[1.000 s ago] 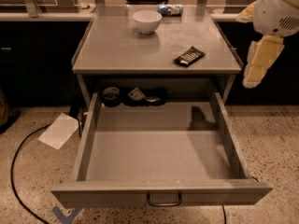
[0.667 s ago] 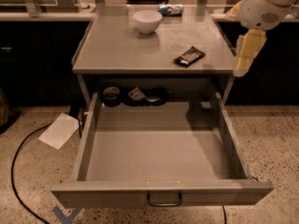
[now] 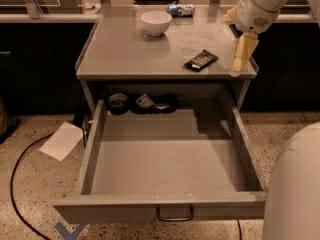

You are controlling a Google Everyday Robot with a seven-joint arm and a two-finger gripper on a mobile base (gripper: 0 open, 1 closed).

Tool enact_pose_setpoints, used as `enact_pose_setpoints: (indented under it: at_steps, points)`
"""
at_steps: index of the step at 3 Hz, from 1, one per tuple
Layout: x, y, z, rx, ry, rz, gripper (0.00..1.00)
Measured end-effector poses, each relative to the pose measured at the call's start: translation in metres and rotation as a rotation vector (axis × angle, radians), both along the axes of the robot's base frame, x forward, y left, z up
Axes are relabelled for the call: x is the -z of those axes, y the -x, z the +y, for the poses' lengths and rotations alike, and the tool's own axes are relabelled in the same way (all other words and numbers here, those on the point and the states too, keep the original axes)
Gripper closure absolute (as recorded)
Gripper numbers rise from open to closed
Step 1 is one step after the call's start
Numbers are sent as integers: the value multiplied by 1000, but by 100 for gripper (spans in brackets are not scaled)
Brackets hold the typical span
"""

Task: Place rxbar chocolate into top drawer

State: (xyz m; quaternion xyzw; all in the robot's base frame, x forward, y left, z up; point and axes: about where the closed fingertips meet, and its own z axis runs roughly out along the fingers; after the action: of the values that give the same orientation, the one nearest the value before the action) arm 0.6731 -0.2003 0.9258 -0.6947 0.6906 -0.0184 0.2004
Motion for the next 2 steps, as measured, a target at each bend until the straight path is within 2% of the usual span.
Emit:
enact_pose_setpoints:
  at_steps: [1,2]
  points:
    - [18,-21,17,-65,-5,35,0]
    - [38,-54,45,-130,-33,46,0]
